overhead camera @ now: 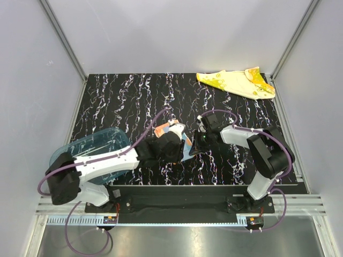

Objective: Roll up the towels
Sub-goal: Roll the towel

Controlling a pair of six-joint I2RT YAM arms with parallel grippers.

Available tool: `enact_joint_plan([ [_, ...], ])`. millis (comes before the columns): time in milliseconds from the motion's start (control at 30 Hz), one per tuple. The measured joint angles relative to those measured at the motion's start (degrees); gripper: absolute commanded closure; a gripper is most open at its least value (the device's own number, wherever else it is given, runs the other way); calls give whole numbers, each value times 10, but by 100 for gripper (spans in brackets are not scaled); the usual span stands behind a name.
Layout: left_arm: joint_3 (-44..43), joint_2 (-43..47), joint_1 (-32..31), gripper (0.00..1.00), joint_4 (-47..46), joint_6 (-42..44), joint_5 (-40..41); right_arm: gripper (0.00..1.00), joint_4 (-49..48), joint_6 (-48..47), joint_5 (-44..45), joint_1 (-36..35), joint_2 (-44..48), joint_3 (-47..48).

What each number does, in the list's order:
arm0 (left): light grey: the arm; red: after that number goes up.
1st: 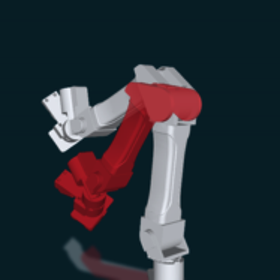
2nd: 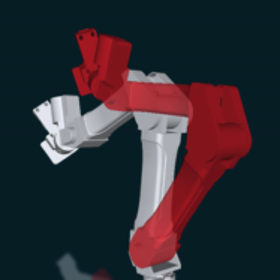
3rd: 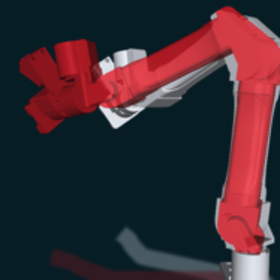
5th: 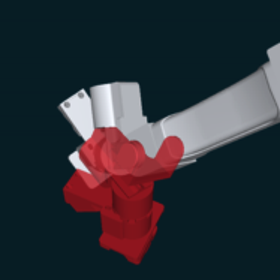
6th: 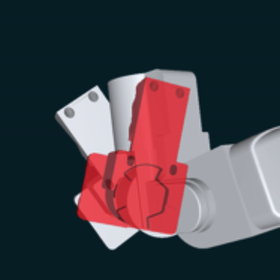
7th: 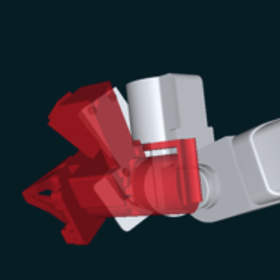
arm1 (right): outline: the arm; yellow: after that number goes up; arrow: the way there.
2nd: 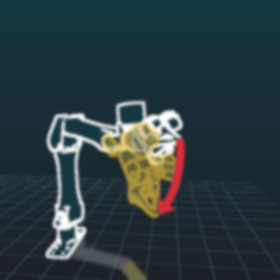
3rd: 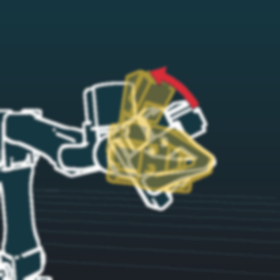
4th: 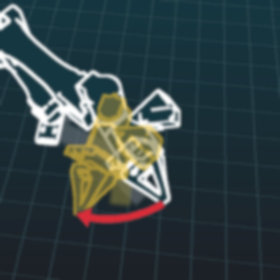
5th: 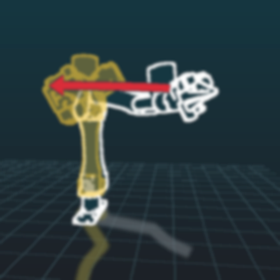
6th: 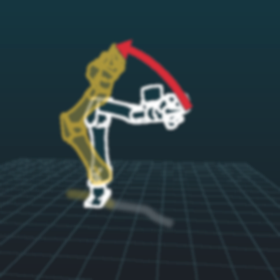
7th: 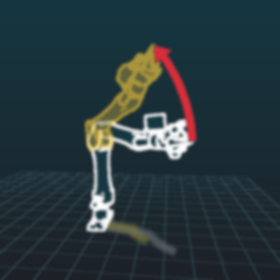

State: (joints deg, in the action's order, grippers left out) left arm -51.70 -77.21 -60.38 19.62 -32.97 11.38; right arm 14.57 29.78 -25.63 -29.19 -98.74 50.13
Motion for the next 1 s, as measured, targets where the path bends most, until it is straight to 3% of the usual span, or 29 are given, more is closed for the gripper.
enact_joint_plan([
  [400,-42,-161,-7,62,-31,50,-47,95,2,0,-1,0,-8,9],
  [633,-69,-188,-7,63,-35,55,-40,95,1,0,-6,0,-12,12],
  [1000,-43,-190,31,65,-52,58,-33,96,1,0,-12,1,-20,18],
])
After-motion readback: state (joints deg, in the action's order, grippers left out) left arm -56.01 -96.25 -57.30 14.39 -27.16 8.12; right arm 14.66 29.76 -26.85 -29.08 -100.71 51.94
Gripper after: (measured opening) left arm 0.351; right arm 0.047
